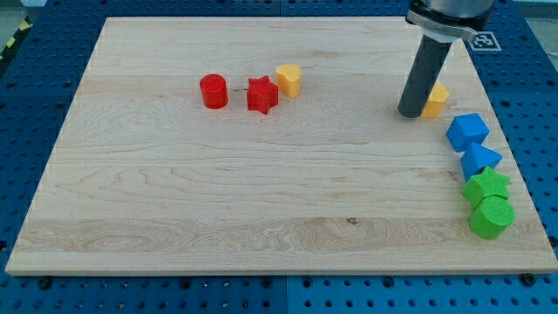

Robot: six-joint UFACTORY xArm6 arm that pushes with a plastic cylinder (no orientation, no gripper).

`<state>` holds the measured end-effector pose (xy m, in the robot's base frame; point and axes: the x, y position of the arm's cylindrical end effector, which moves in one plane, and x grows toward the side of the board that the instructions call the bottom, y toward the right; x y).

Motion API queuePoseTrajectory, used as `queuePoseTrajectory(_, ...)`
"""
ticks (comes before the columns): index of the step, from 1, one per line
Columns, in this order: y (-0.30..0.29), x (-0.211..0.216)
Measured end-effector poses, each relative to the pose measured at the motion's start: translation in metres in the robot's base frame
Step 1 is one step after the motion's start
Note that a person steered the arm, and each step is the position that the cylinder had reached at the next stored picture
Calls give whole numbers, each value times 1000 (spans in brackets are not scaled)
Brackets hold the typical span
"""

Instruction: Point your arm towards red star

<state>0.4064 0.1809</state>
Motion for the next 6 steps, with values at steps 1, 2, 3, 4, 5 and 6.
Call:
queuePoseTrajectory(1,11,-1)
queuePoseTrajectory(2,13,5)
queuePoseTrajectory(3,-17,5)
queuePoseTrajectory(4,-91,5)
queuePoseTrajectory(5,-159,-7)
queuePoseTrajectory(6,-213,-38)
